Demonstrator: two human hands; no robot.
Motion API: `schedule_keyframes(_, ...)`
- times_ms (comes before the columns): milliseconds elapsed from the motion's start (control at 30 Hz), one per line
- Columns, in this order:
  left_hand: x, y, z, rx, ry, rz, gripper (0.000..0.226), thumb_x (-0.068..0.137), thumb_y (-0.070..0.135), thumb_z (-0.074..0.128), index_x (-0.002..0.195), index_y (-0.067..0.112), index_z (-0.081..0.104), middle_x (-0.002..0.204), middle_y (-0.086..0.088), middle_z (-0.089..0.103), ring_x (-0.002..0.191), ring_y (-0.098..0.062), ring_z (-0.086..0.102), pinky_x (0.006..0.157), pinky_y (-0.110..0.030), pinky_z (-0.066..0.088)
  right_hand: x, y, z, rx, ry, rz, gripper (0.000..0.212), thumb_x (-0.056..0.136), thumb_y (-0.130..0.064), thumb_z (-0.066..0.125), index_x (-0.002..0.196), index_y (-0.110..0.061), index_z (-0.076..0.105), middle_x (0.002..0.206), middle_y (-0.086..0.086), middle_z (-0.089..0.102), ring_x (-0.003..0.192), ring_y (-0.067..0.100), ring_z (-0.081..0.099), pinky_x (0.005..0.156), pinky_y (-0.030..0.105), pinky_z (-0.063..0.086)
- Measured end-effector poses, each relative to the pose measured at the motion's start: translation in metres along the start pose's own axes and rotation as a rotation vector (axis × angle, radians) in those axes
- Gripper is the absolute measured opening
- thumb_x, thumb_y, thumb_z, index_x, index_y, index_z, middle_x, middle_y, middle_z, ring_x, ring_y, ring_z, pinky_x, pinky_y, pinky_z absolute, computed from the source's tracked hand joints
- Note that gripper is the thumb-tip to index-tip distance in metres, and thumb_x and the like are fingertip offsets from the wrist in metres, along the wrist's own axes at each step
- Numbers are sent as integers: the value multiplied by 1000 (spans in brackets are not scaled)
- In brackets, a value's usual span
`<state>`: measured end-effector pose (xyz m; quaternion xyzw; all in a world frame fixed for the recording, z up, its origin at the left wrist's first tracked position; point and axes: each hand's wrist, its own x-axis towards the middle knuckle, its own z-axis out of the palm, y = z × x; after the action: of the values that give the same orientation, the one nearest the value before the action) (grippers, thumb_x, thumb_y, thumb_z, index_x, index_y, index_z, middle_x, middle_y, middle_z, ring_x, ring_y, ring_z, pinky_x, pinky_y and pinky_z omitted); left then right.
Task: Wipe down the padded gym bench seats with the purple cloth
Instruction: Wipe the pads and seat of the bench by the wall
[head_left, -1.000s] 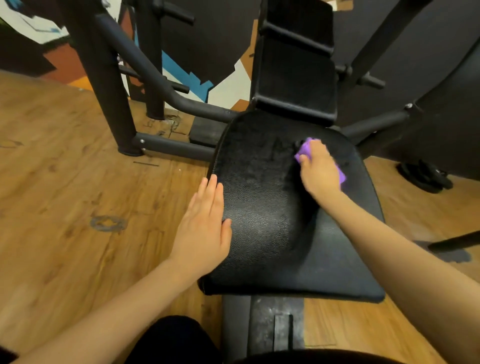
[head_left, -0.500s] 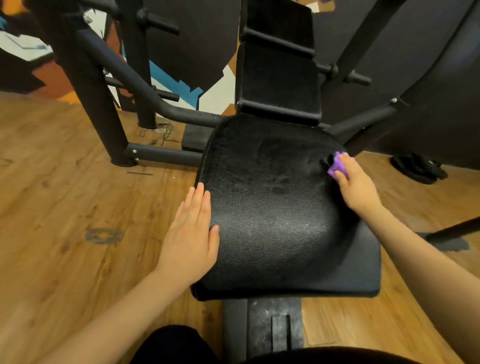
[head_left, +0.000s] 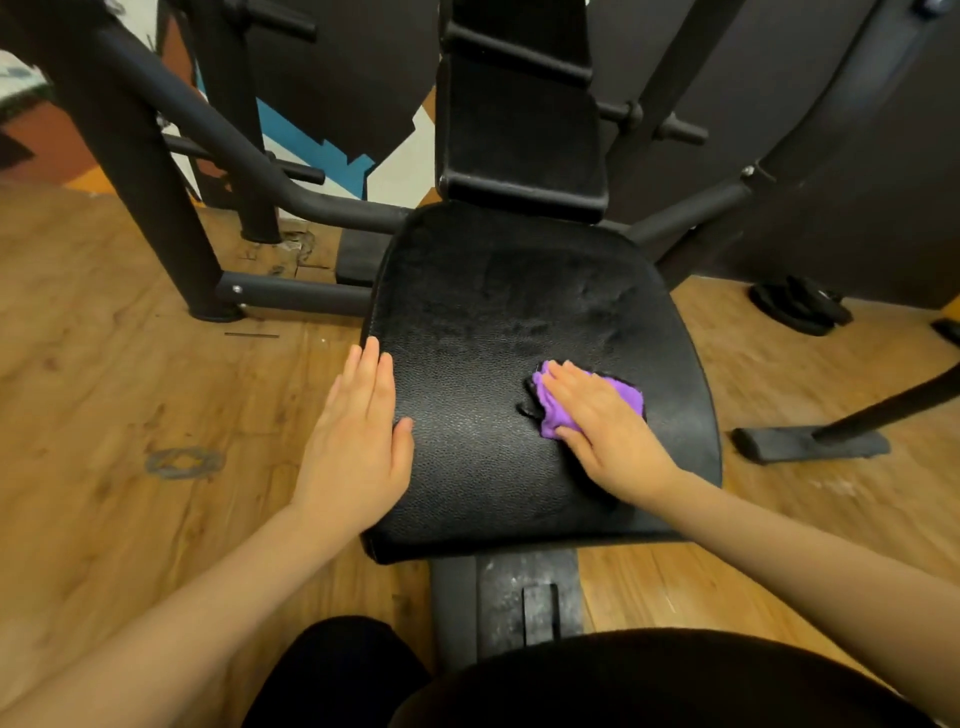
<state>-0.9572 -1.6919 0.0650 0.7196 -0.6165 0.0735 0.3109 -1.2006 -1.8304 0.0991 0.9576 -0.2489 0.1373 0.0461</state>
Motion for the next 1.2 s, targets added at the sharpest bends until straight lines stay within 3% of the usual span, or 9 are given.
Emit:
schedule_keyframes(167,-1,0,-2,-14,16,4,65,91,31,27,142,-10,32,151,-26,28,142,-35,23,112,-41,19,-33,0,3,-107,-174,-264,54,100,-42,22,145,-13,23,149,10,26,139,26,21,112,41,17)
schedule_keyframes(267,-1,1,-2,-46,19,-5,65,90,30,28,142,-9,32,151,-25,27,142,-34,22,113,-40,18,-34,-16,2,-197,-247,-424,53,100,-38,18,143,-9,27,149,12,30,139,27,22,113,40,15)
schedule_keyframes(367,0,0,-1,-57,28,-1,64,89,27,30,140,-11,34,150,-27,30,141,-37,25,113,-40,19,-21,-52,16,-262,-230,-603,52,94,-31,31,141,-10,28,150,8,24,138,25,22,114,38,12)
schedule_keyframes(467,0,-2,-2,-66,24,12,63,90,27,31,141,-10,34,150,-27,29,141,-38,26,113,-40,20,-6,-95,36,-291,-182,-709,59,84,-25,34,141,-14,28,149,5,33,137,23,25,112,38,16)
schedule_keyframes(600,-2,-3,-4,-76,15,12,63,91,29,31,142,-8,33,152,-24,28,142,-36,24,113,-39,20,-2,-102,41,-341,-143,-702,58,84,-21,32,142,-16,27,148,3,37,136,22,27,111,38,18)
schedule_keyframes(733,-1,-2,-6,-55,19,13,63,92,29,31,141,-9,35,150,-26,30,140,-38,27,112,-41,21,-33,-57,32,-368,-184,-614,69,84,-28,42,147,-15,18,151,5,22,139,24,23,114,39,10)
schedule_keyframes(800,-1,1,-7,-35,5,0,63,92,30,29,142,-8,34,151,-24,29,141,-37,25,113,-40,19,-54,-30,27,-387,-184,-594,63,91,-25,39,148,-15,14,151,5,23,139,25,23,116,38,8)
schedule_keyframes(967,3,13,-7,143,-5,0,63,87,26,27,139,-9,39,147,-25,36,138,-40,30,111,-44,21,-61,-27,29,-391,-171,-585,60,91,-21,39,147,-12,17,152,6,21,142,25,17,116,40,9)
schedule_keyframes(1200,10,40,5,322,-62,75,62,85,27,34,134,-10,45,142,-28,42,135,-42,35,111,-50,21,-46,-33,31,-375,-168,-682,57,87,-17,35,143,-15,26,150,3,32,138,22,25,112,39,12)
